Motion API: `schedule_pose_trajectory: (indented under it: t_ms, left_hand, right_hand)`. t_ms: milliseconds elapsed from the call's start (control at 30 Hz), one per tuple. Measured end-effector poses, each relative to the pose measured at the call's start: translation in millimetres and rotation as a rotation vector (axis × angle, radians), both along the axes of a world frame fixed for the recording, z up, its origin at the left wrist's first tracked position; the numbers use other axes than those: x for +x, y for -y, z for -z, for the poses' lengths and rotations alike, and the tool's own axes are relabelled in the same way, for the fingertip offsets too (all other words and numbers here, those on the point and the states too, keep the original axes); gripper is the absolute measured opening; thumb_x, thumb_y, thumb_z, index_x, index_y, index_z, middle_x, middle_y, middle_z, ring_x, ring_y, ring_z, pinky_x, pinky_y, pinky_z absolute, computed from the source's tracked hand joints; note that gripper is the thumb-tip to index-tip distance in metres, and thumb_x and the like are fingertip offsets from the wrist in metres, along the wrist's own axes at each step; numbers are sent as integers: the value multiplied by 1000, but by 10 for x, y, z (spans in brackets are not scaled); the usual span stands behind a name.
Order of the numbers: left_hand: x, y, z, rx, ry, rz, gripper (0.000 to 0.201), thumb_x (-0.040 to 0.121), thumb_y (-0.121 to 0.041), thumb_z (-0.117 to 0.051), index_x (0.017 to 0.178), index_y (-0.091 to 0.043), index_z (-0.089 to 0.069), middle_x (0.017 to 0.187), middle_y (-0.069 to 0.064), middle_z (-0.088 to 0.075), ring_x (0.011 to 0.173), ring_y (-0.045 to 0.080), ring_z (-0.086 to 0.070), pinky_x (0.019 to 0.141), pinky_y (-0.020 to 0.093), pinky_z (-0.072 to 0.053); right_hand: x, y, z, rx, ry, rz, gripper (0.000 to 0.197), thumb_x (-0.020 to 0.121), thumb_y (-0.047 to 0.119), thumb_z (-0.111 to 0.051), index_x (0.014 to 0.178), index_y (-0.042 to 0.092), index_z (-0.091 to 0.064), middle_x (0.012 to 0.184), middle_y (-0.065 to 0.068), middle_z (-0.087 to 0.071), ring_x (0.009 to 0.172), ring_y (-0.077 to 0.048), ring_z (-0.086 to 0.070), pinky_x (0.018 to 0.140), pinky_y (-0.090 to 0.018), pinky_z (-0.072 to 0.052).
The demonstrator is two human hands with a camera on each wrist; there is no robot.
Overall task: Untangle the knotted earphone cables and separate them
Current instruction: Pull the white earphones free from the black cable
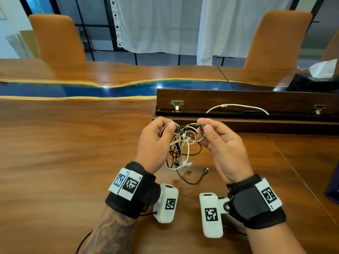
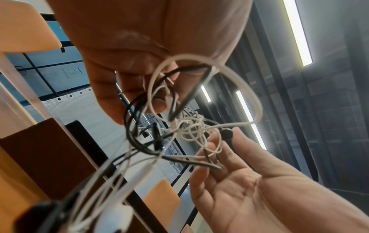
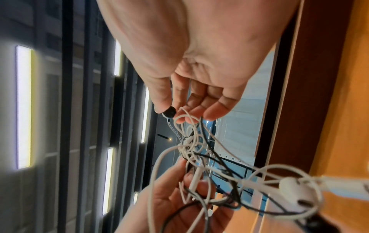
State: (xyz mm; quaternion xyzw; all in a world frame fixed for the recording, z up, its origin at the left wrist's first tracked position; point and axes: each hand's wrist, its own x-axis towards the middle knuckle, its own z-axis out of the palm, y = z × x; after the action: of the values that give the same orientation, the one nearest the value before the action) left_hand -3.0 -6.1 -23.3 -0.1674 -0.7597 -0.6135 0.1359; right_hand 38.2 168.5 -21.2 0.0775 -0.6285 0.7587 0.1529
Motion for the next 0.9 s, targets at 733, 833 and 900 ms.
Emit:
schedule_pose_trajectory:
  t_ms: [733,833,900]
  left_hand:
    - [87,-69,-61,-70,-115,72,11,97,-13,-64,98,-16,-74,101,-3,-64,97,13,-61,79,19,-49]
    - [103,-61,-69,-41,-42,86,12,99,-14,-60,97,-15,-73,81,-1,-69,78,11,-64,72,25,-54]
    - [107,-49,-76,-64,-13,56,12,99,-15,-60,96,-18,-71,75,0,-66,71,11,-61,68,26,-52]
  right_hand:
    - [-4,43,100,473,-24,180,21,90,16,-73,103,31,-65,96,9,-66,89,-6,-64,75,-22,-54]
    - [-9,43,105,522,-23,245,25,91,20,-72,100,41,-63,104,14,-62,98,0,-60,79,-18,-50]
    - [-4,45,99,456,-32,241,28,91,17,-73,107,38,-65,109,14,-66,102,0,-63,82,-16,-51]
